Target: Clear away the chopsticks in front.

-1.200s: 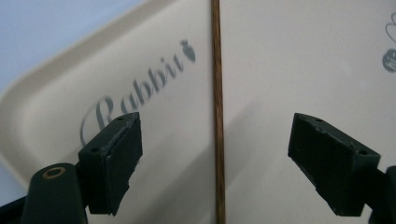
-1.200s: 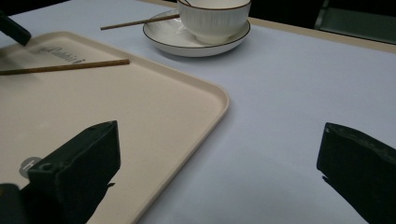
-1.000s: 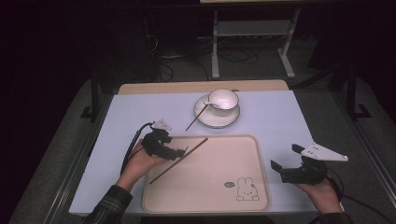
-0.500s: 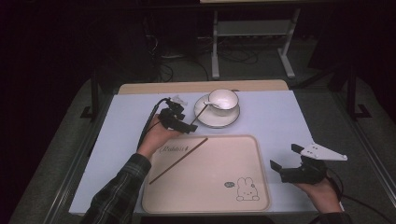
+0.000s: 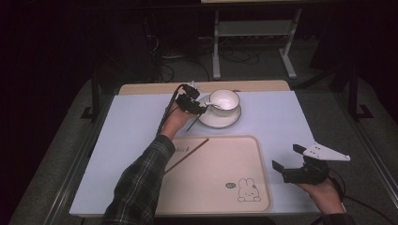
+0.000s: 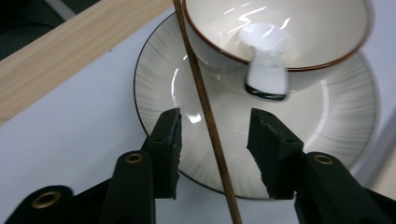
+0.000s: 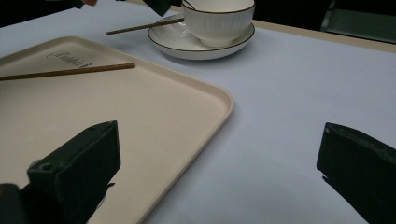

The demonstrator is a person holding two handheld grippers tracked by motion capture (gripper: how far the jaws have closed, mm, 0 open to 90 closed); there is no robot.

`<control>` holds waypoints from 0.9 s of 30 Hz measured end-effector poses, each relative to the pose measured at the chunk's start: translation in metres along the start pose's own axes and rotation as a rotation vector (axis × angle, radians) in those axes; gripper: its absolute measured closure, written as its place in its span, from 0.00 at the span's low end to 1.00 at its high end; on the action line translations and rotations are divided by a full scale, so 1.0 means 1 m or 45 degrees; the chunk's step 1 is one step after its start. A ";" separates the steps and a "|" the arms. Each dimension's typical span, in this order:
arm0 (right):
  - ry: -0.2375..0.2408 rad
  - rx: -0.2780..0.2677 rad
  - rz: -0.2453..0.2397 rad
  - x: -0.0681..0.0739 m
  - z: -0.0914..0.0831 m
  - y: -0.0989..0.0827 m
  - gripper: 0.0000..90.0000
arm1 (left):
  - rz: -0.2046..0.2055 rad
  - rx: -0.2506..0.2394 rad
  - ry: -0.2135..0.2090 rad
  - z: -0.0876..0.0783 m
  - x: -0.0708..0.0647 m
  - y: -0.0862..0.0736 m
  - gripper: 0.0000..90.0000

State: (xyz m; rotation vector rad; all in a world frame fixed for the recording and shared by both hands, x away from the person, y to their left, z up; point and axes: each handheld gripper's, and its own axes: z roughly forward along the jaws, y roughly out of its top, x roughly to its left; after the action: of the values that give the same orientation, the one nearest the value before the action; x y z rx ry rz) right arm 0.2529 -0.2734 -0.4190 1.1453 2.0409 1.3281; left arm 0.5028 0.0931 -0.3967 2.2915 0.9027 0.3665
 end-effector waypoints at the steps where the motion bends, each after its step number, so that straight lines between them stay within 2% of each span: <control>1: 0.000 0.000 0.000 0.000 0.000 0.000 0.00 | 0.000 0.000 0.000 0.000 0.000 0.000 0.63; 3: 0.001 -0.003 0.005 0.000 0.000 0.000 0.00 | -0.009 0.000 -0.019 0.009 -0.001 0.001 0.65; 6: 0.003 -0.004 0.005 0.000 -0.001 0.000 0.00 | 0.014 0.046 0.003 0.023 -0.006 0.000 0.68; 8: 0.003 -0.006 0.005 0.000 -0.001 0.000 0.00 | 0.004 0.045 0.004 0.026 -0.007 0.000 0.69; 10: 0.002 -0.013 0.008 -0.001 -0.002 0.000 0.00 | -0.008 0.052 0.016 0.032 -0.007 -0.001 0.78; 12: 0.000 -0.014 0.011 -0.001 -0.002 0.000 0.00 | -0.019 0.056 0.027 0.034 -0.006 -0.002 0.83; 17: -0.004 -0.018 0.014 -0.002 -0.003 0.000 0.00 | -0.041 0.052 0.050 0.036 -0.005 -0.003 0.89; 21: -0.004 -0.017 0.015 -0.002 -0.003 0.000 0.00 | -0.081 0.052 0.065 0.035 -0.001 -0.004 0.93; 22: -0.005 -0.017 0.013 -0.002 -0.003 0.000 0.00 | -0.106 0.047 0.060 0.033 0.002 -0.004 0.93; 27: -0.007 -0.019 0.014 -0.003 -0.003 0.000 0.00 | -0.129 0.038 0.063 0.023 0.007 -0.003 0.93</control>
State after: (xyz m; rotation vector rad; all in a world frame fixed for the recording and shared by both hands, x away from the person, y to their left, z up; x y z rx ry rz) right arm 0.2519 -0.2775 -0.4182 1.1540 2.0204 1.3421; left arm 0.5166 0.0888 -0.4164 2.2622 1.0515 0.3690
